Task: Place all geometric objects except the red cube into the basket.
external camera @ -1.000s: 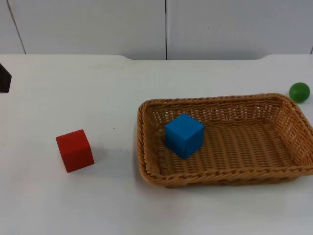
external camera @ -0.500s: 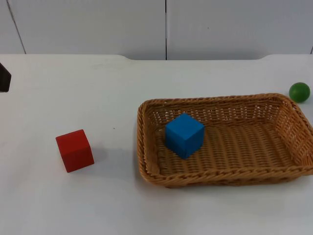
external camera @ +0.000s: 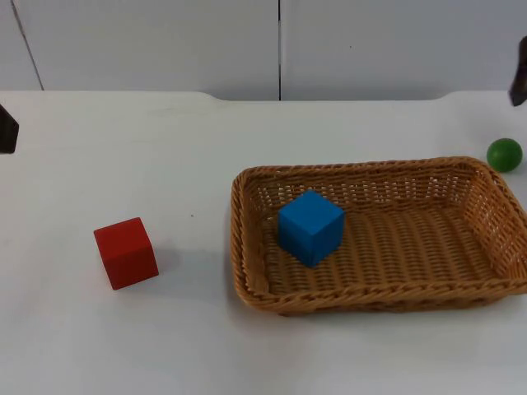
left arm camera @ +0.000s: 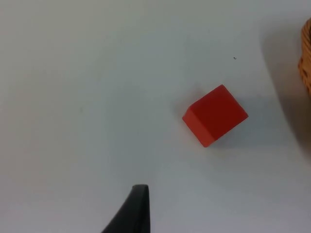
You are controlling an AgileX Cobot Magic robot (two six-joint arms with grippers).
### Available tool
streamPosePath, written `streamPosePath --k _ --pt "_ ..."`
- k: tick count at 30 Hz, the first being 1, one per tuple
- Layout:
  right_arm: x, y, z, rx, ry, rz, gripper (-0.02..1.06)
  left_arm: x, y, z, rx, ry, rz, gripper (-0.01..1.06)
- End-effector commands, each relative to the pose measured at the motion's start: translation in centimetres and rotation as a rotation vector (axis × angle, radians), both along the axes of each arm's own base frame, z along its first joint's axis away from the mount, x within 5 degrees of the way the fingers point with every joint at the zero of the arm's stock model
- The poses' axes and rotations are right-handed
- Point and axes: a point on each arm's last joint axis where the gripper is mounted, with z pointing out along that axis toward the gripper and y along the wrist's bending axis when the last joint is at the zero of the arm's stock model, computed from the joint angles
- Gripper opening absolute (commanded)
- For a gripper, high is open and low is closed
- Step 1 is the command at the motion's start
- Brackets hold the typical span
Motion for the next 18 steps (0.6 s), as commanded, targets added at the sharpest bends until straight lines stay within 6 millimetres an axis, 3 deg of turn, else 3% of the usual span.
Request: streamPosePath --k 1,5,11,18 --pt "1.1 0.2 -0.9 0.012 0.005 0.008 1.05 0.0 0.1 0.1 -0.001 -0.02 0.007 1.05" --pt "2.7 0.6 -3.9 0.0 0.02 0.02 1.05 0.0 0.1 0.1 -0.002 -0.022 0.008 1.05" --pt "3.4 0.7 -7.4 -0.005 0.035 0.024 1.05 0.0 0.1 0.1 0.001 -0.024 0.006 1.05" --pt "4.1 0.7 -8.6 -0.001 -0.013 0.02 1.05 0.0 0.1 0.1 0.0 -0.024 0.007 1.05"
